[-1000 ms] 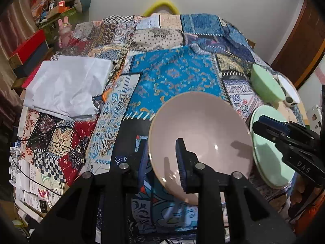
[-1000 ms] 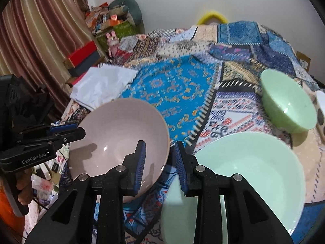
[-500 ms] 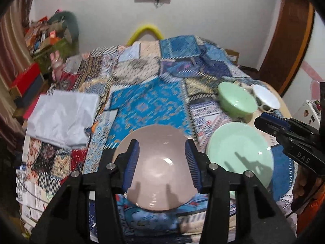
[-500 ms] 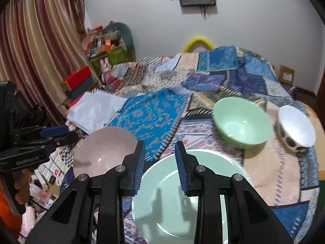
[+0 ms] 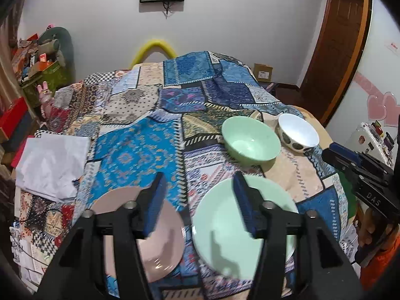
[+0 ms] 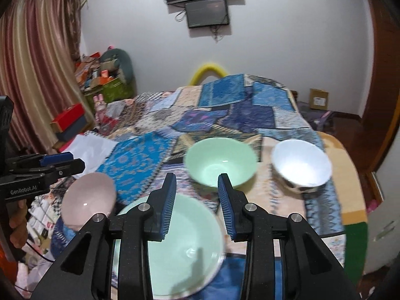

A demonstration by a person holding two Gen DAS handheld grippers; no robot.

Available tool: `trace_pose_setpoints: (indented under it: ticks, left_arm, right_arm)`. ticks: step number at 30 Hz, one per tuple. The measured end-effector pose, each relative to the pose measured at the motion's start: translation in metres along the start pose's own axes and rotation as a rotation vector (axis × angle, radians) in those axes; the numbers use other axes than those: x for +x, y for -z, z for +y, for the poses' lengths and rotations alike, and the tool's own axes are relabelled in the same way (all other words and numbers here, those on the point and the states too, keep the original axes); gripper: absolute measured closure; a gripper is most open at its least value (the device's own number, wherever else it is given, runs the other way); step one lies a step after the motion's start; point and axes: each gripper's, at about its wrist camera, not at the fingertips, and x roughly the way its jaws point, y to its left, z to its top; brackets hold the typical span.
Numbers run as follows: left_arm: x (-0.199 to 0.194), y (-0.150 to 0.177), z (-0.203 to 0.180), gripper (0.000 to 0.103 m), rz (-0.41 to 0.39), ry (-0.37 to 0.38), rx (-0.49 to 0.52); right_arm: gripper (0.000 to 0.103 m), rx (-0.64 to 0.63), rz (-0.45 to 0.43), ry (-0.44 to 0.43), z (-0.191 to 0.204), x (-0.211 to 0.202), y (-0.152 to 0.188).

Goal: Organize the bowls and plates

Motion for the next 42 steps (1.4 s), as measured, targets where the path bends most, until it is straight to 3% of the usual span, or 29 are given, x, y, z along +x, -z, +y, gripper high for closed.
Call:
trace_pose_setpoints:
  ticks: [1, 5, 10, 22, 28, 42]
  left_arm:
    - [0.003, -0.004, -0.004, 0.032, -0.01, 0.002, -0.004]
    - [0.02, -0.018, -0.018, 0.029, -0.01, 0.003, 0.012]
    - [0.048, -0.03, -0.03, 0.027, 0.027, 0.009, 0.029]
    - [0.141, -0.044, -0.044, 0.027, 0.154, 0.017, 0.07]
    - [0.176, -0.046, -0.047, 0.027, 0.177, 0.004, 0.096]
    - [0.217, -0.049, -0.054, 0.054, 0.21, 0.009, 0.129]
  right_arm:
    - [0.071, 0.01, -0.002, 0.009, -0.006, -0.001, 0.0]
    - [0.069, 0.037, 0.006, 0.042, -0.027, 0.004, -0.001]
    - [0.051, 0.045, 0.026, 0.073, -0.04, 0.019, -0.001]
    - [0.051, 0.108, 0.143, 0.012, -0.061, 0.083, 0.006]
    - [0.051, 0.136, 0.176, -0.001, -0.071, 0.106, 0.009]
    - [0.072, 0.133, 0.207, -0.012, -0.076, 0.134, 0.007]
